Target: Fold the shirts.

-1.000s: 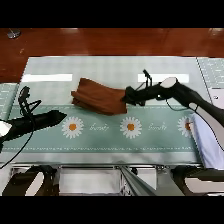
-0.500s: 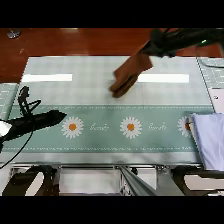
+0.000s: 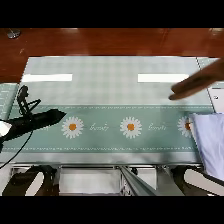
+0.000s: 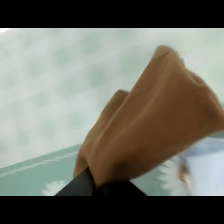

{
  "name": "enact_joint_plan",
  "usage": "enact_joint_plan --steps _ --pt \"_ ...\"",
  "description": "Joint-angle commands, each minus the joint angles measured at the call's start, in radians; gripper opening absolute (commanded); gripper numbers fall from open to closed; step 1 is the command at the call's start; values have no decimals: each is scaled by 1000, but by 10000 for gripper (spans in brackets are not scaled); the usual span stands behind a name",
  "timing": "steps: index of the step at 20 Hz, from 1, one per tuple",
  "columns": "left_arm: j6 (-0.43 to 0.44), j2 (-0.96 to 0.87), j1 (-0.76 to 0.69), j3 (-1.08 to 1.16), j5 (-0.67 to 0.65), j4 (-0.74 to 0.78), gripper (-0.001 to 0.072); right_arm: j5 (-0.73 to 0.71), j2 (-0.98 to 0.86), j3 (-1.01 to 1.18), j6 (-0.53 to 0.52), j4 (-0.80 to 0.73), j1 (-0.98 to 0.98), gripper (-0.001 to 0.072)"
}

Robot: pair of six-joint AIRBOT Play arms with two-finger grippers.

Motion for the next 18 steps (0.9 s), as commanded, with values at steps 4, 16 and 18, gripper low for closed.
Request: enact_joint_plan --steps 4,16,18 --pt "0 -1 0 0 58 0 21 90 351 -404 -132 -449 -315 29" --pt "51 -14 3 42 90 0 20 -157 520 -808 -16 -299 -605 422" --pt "70 -81 4 171 91 0 20 -294 420 -654 -48 159 -601 31"
